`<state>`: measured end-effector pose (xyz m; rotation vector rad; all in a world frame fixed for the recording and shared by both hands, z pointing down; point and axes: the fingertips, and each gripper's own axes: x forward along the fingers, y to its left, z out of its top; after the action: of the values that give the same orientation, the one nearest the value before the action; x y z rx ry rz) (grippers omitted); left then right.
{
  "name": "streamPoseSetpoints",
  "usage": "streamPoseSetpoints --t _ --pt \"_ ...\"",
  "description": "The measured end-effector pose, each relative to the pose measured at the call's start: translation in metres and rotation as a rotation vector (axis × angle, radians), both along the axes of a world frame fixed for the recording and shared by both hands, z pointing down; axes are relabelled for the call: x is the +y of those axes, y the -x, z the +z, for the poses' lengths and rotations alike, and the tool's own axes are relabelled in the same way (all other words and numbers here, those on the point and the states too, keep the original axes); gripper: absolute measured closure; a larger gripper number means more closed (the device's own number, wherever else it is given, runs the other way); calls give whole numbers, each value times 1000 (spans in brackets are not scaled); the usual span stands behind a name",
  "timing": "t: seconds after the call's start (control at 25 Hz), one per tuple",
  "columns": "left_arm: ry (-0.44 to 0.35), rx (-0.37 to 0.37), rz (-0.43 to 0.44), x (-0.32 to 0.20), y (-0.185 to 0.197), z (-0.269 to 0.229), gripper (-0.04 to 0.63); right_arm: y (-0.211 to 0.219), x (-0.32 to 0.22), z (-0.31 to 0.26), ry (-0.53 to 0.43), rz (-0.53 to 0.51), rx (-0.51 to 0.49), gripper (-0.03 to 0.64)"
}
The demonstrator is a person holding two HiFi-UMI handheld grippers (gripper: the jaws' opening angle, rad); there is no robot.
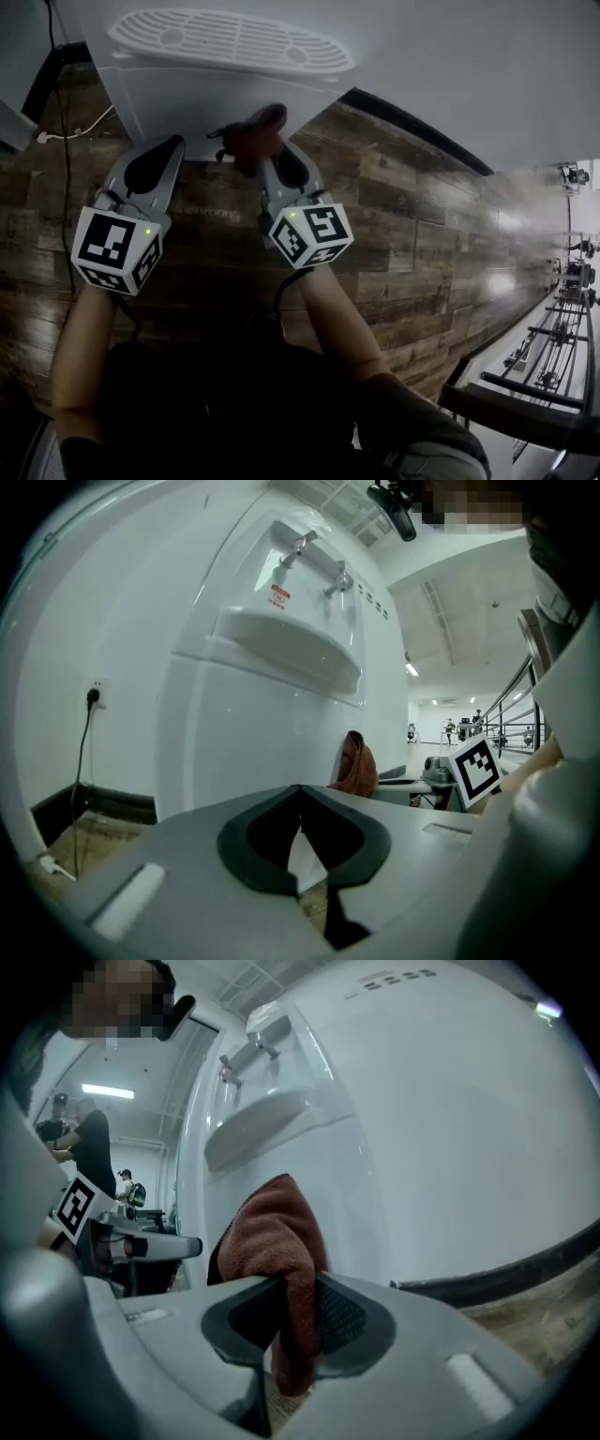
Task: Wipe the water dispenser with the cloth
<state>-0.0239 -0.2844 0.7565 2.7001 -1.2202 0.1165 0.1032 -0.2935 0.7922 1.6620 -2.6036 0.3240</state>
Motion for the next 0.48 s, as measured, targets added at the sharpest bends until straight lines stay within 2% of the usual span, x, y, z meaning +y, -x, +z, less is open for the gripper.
streamPoseSetpoints --t 0.16,0.28,0.48 --pt "69 -39 21 8 3 43 577 -2 -8 53 70 10 62 552" --pt "122 -57 -9 8 13 72 577 4 -11 85 129 -7 80 552" --pt "200 -77 -54 7 31 102 577 10 -4 138 286 -29 116 552"
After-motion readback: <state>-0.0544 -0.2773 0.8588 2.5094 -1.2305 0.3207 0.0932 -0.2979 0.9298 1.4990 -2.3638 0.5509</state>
